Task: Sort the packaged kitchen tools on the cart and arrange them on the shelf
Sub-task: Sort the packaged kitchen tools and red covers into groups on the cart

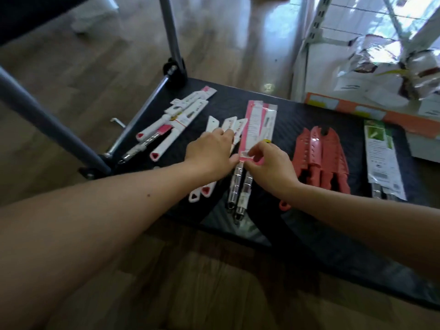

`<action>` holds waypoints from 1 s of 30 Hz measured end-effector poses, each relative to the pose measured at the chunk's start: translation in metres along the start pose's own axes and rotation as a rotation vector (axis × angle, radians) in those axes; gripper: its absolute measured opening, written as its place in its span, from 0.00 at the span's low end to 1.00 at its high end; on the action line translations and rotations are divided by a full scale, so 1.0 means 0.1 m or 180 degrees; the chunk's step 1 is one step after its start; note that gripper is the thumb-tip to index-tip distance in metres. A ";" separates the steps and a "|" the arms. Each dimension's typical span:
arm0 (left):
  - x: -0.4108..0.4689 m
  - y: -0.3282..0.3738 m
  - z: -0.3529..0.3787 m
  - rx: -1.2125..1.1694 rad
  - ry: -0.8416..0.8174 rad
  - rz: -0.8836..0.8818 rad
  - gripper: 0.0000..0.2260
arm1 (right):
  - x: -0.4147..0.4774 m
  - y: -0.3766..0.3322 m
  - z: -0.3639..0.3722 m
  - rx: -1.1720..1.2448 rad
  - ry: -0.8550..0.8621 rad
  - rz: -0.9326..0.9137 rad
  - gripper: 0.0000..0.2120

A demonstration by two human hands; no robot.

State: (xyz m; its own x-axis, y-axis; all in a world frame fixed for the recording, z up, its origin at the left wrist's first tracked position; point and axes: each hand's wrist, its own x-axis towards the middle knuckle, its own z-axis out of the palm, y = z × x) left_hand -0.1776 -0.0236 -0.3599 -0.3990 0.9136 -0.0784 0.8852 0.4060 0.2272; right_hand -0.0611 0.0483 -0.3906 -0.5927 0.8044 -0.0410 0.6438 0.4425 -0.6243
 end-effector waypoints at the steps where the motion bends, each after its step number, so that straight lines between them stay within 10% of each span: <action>1: -0.02 -0.11 -0.02 0.0017 -0.0019 -0.0073 0.18 | 0.01 -0.03 0.05 -0.0040 -0.0038 -0.0038 0.10; 30: 0.55 -1.43 0.16 0.0202 -0.0169 -0.1179 0.14 | 1.01 -1.10 1.09 -0.0312 -0.1075 0.0220 0.19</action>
State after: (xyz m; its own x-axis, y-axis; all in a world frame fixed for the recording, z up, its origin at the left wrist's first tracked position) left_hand -0.3219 -0.0308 -0.4121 -0.6834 0.7037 -0.1945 0.6969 0.7081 0.1137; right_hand -0.2448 0.0375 -0.4114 -0.6621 0.6647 -0.3462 0.7216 0.4407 -0.5339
